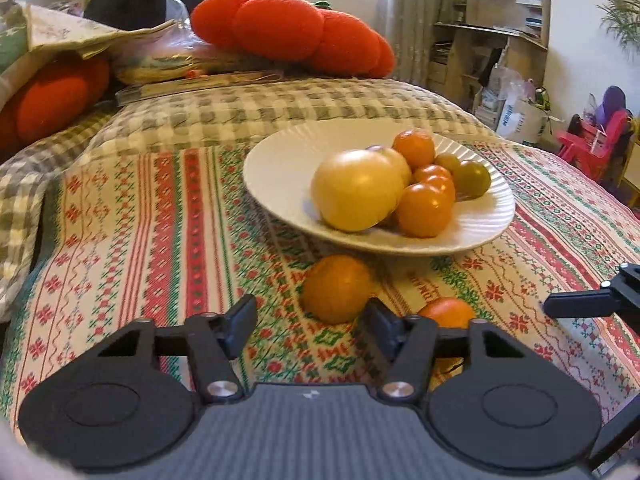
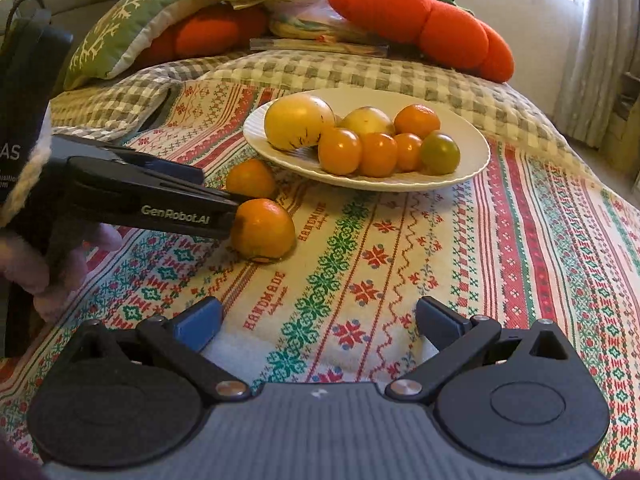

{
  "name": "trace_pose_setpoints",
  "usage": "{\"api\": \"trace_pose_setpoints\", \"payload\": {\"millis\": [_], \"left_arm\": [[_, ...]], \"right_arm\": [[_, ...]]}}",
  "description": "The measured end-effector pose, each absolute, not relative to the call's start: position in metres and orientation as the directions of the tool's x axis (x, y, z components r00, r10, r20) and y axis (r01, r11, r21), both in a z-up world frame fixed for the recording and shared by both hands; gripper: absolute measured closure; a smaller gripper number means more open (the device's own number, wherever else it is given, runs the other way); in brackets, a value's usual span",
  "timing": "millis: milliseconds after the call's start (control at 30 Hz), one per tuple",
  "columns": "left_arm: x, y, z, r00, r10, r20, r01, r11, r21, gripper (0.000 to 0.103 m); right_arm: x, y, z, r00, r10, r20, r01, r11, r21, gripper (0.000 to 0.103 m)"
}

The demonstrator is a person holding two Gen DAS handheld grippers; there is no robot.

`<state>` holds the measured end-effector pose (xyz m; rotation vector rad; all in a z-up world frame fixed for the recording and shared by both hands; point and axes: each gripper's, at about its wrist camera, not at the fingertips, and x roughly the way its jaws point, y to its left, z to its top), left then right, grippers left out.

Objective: Organize fruits
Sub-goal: 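Grasp an orange tomato with the left tool while the right tool grasps a mandarin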

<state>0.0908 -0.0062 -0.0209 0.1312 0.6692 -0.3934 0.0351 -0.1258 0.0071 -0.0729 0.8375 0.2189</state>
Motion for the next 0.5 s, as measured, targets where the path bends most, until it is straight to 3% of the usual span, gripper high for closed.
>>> {"api": "trace_pose_setpoints", "payload": {"millis": [167,500], "left_arm": [[0.089,-0.012,-0.019,0.710,-0.329,-0.623,0.428,0.904,0.010,0.077],[0.081,0.003,-0.016,0.707,-0.277,-0.651,0.371,0.928,0.008,0.078]], "right_arm": [[0.039,-0.124,0.007,0.648,0.172,-0.742,-0.231,0.973,0.023,0.000],[0.049,-0.113,0.006,0.656,0.190,-0.730,-0.248,0.968,0.030,0.005]]}}
